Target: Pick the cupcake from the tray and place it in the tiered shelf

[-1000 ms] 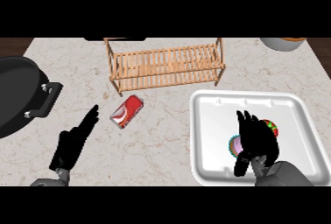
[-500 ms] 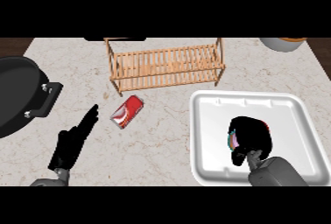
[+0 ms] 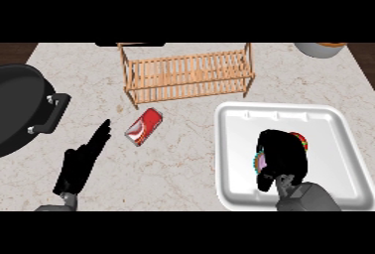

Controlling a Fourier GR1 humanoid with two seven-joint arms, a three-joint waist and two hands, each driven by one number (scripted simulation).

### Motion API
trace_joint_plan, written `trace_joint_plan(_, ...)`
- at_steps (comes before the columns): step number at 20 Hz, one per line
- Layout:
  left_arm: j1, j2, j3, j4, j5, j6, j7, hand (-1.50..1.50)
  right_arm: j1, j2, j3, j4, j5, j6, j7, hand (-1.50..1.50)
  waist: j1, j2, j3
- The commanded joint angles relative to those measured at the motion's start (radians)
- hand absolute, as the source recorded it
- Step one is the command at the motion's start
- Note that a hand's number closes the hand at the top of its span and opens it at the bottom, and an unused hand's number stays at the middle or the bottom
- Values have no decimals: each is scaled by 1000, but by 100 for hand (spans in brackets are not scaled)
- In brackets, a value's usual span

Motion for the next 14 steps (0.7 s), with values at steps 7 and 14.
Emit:
trace_joint_plan(7,-25,-19,16,32,-19,4,-2,0,-8,111,-15,-284,11,62,108,150,-5,-1,0)
trace_joint_plan(14,0,-40,0,-1,-37,18,2,0,-71,117,4,-532,151,128,184,150,-4,-3,0)
